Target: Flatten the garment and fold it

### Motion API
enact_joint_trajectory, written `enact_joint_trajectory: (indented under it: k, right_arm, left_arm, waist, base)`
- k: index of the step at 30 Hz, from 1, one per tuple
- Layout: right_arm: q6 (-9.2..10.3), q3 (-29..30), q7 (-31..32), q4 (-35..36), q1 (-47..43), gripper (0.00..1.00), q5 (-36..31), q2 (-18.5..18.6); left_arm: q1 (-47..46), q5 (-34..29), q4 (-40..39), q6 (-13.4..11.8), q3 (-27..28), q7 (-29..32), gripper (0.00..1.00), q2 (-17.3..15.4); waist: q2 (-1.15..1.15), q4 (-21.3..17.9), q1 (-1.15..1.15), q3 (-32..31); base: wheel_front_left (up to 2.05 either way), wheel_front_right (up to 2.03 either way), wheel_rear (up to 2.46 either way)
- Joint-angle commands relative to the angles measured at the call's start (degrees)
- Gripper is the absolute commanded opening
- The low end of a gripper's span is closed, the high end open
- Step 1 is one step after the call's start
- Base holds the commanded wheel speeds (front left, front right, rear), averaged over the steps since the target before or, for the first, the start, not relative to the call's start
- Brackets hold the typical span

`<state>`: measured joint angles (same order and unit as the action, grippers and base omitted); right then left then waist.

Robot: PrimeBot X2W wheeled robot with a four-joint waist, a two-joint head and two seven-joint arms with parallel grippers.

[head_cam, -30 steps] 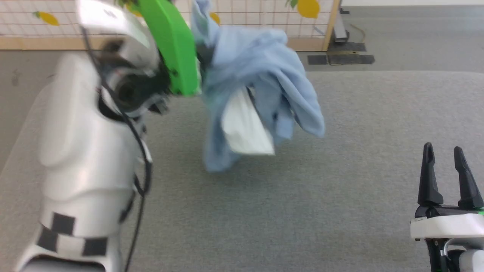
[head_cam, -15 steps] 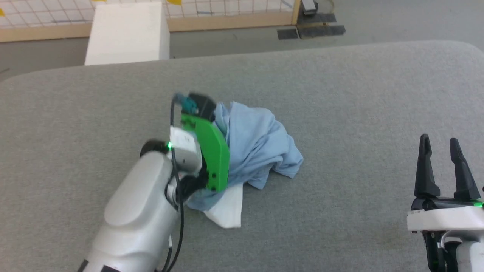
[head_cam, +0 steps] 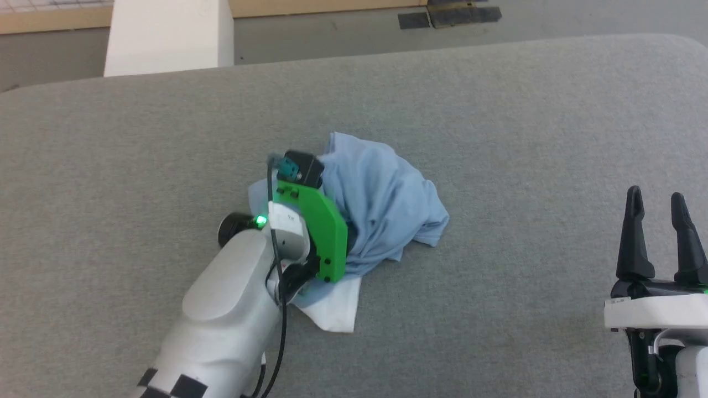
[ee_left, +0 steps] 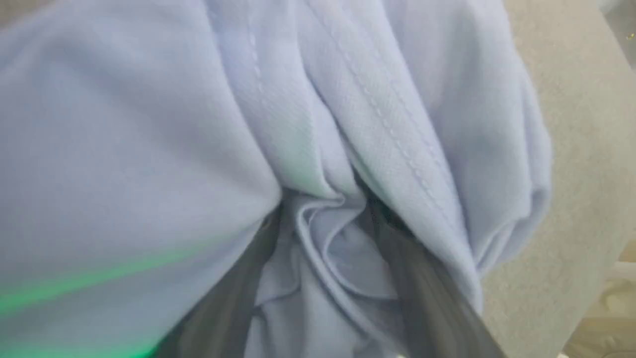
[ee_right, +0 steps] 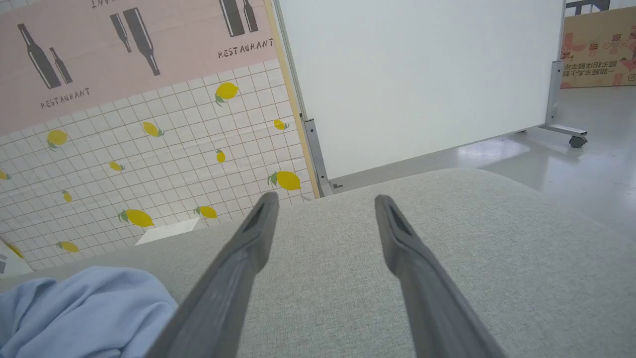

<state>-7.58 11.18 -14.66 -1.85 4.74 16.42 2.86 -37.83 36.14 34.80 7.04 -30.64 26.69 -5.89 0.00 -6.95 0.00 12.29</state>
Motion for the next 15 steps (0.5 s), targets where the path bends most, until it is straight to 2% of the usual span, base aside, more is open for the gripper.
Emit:
enact_joint_trajectory:
  k: [1,4,7,12,15]
  right_arm:
    - [0.09,0.0,-0.3,-0.1,0.1,1.0,-0.4,0.0]
    - [0.09,0.2,-0.3,-0.1,-0.6,1.0,-0.6,0.0]
    - [0.09,0.6,-0.3,-0.3,-1.5,1.0,-0.8,0.0]
    - [0.09,0.8,-0.3,-0.1,-2.8,1.0,-0.7,0.0]
    - [0.09,0.9,-0.3,0.1,-3.4,1.0,-0.6,0.0]
  left_arm:
    - [-1.5,0.1,-0.6,0.3,-0.4,-0.8,1.0,0.0]
    - [-2.5,1.9,-4.5,0.4,-2.2,-1.4,1.0,-1.1]
    - [-2.4,4.4,-10.0,0.4,-3.4,-1.5,1.0,-3.8]
    - [0.6,7.0,-20.6,0.3,-0.7,-4.4,1.0,-8.7]
    - [4.1,5.7,-26.7,-1.6,1.7,-9.3,1.0,-10.9]
  waist:
    - [0.0,2.1,0.0,-2.3]
    - [0.0,3.7,0.0,-4.2]
    - [0.0,5.0,0.0,-5.9]
    - [0.0,6.2,0.0,-7.9]
    - [0.0,6.5,0.0,-8.4]
  base:
    - [0.0,0.0,0.0]
    - [0.0,0.0,0.0]
    - [0.0,0.0,0.0]
    - [0.0,0.0,0.0]
    - [0.0,0.0,0.0]
